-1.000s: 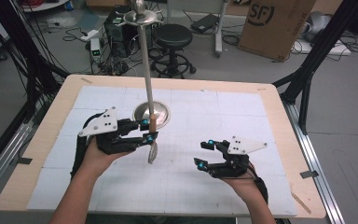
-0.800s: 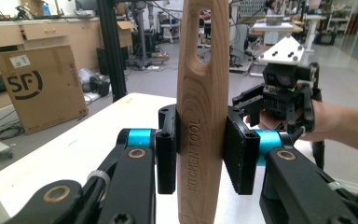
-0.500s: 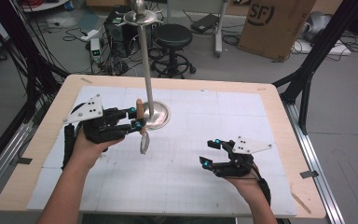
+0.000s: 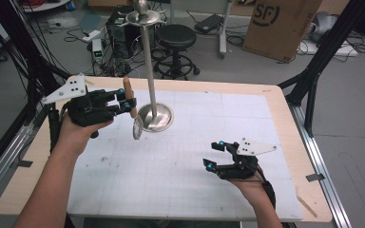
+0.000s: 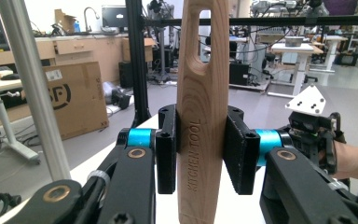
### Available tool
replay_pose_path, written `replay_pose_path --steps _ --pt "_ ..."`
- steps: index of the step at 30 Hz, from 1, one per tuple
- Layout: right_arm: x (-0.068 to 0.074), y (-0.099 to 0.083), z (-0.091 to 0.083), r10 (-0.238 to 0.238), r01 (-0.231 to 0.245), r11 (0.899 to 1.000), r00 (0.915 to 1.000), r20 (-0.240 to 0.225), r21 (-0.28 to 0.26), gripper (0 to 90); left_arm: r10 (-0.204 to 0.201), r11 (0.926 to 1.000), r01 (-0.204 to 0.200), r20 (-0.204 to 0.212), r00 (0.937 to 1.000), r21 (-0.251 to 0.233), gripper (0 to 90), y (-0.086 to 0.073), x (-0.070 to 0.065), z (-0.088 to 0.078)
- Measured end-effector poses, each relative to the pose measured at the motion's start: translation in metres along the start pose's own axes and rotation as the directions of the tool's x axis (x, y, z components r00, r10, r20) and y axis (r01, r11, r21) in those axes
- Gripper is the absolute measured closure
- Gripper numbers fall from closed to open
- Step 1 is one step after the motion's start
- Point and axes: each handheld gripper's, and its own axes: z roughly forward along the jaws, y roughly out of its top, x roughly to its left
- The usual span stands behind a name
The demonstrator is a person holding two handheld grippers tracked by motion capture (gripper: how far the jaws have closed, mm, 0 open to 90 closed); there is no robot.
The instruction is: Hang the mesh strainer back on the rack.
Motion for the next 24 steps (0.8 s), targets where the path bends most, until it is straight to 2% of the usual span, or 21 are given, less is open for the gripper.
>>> replay_pose_path --steps 7,13,19,24 --pt "-0.001 0.001 0.001 -0.005 0.005 1.000 1.0000 -0.002 -0.005 30.6 0.013 0.9998 -0.013 -0.012 0.9998 0.013 68.5 0.020 0.011 0.001" --pt "0.000 0.003 0.004 -0.009 0.009 1.000 0.9999 -0.008 -0.012 30.5 0.018 0.9994 -0.017 -0.019 0.9997 0.031 68.5 0.025 0.015 0.007" --pt "0.000 0.003 0.003 -0.006 0.006 1.000 0.9999 -0.009 -0.008 30.5 0.006 0.9993 -0.004 -0.038 0.9992 0.038 68.5 0.030 0.024 0.010" --pt "-0.001 0.003 0.004 -0.001 0.001 1.000 0.9999 -0.015 0.000 30.5 0.017 0.9988 -0.015 -0.039 0.9991 0.046 68.5 0.037 0.032 0.011"
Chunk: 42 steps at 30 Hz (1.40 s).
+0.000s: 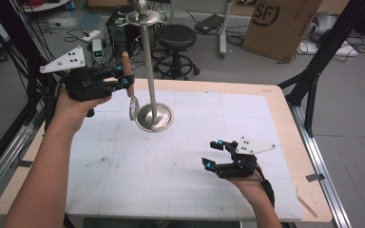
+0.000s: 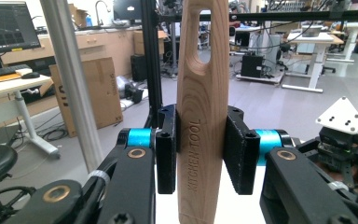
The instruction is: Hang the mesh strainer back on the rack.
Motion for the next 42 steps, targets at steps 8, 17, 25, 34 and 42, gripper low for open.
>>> replay_pose_path --steps 8,17,25,34,42 --pt "0.000 0.000 -0.003 0.001 -0.001 1.000 1.0000 -0.001 -0.006 30.5 -0.001 0.9999 0.001 -0.051 0.9987 0.014 68.5 0.007 0.019 -0.004" --pt "-0.001 0.000 -0.003 -0.001 0.001 1.000 1.0000 0.000 -0.008 30.5 0.026 0.9993 -0.023 -0.091 0.9956 0.031 68.5 0.024 0.034 -0.006" --pt "-0.002 0.000 -0.007 0.006 -0.006 1.000 1.0000 0.000 -0.021 30.5 0.046 0.9976 -0.039 -0.134 0.9899 0.057 68.5 0.037 0.041 -0.005" --pt "-0.003 -0.001 -0.009 0.016 -0.016 1.000 0.9999 0.002 -0.022 30.5 0.056 0.9951 -0.042 -0.170 0.9839 0.089 68.5 0.043 0.052 -0.003" --pt "-0.004 -0.001 -0.011 0.024 -0.024 0.999 0.9997 -0.005 -0.035 30.5 0.056 0.9929 -0.034 -0.200 0.9783 0.114 68.5 0.042 0.059 0.000"
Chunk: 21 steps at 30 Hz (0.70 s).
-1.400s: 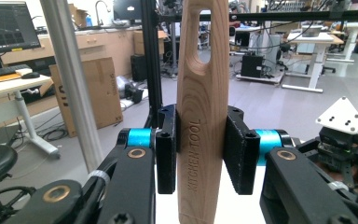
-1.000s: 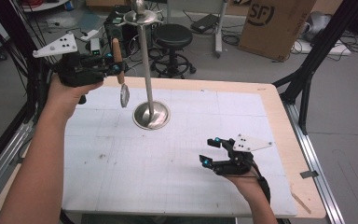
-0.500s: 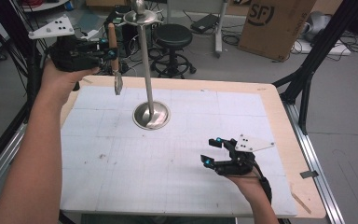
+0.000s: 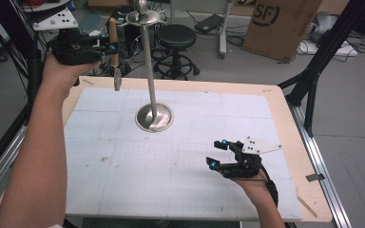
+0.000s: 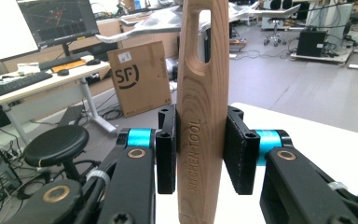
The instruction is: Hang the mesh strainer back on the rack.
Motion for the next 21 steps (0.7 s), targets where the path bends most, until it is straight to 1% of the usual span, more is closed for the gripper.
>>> replay_pose_path --steps 5,10,13,16,19,21 --pt "0.000 0.000 0.000 -0.001 0.000 1.000 1.0000 -0.002 -0.003 30.5 -0.003 0.9999 0.003 -0.006 1.0000 0.011 68.5 0.000 0.000 0.004" --pt "0.000 0.000 0.000 -0.001 0.001 1.000 1.0000 -0.002 -0.006 30.5 0.009 0.9997 -0.009 -0.006 0.9999 0.023 68.5 0.004 -0.003 0.010" --pt "0.000 0.000 0.000 0.000 0.000 1.000 1.0000 -0.004 -0.003 30.5 0.019 0.9992 -0.018 -0.014 0.9997 0.035 68.5 0.008 -0.005 0.014" --pt "0.000 0.000 0.000 -0.001 0.001 1.000 1.0000 -0.004 -0.003 30.5 0.017 0.9989 -0.016 -0.032 0.9994 0.044 68.6 0.008 -0.005 0.017" --pt "0.000 0.000 0.000 -0.003 0.003 1.000 1.0000 -0.003 -0.006 30.5 0.001 0.9981 0.003 -0.063 0.9980 0.061 68.6 0.008 -0.005 0.020" --pt "0.000 0.000 -0.001 0.000 0.000 1.000 1.0000 -0.004 -0.005 30.5 0.004 0.9969 0.002 -0.079 0.9969 0.078 68.7 0.007 -0.003 0.021"
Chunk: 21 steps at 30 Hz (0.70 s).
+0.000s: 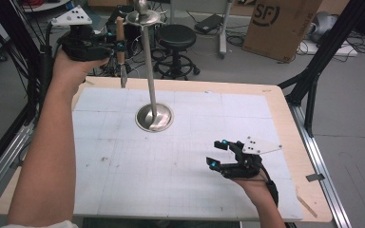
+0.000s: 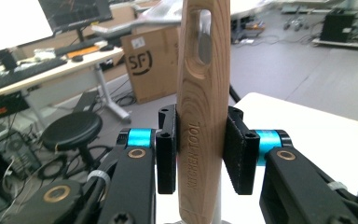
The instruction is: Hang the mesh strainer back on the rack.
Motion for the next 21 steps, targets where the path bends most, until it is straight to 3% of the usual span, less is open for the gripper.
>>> replay_pose_path --steps 12,15,21 --pt "-0.001 0.000 -0.001 -0.002 0.002 1.000 1.0000 0.004 0.000 30.5 -0.010 0.9999 0.010 -0.001 0.9999 0.005 67.7 -0.003 -0.001 0.008" --pt "-0.001 -0.001 -0.001 -0.002 0.002 1.000 1.0000 0.001 0.002 30.6 -0.009 0.9998 0.010 -0.016 0.9998 0.016 54.9 -0.005 -0.002 0.006" --pt "0.000 -0.001 0.000 -0.005 0.005 1.000 1.0000 -0.001 0.006 30.5 -0.037 0.9993 0.037 -0.005 0.9993 0.002 45.9 -0.017 -0.001 -0.004"
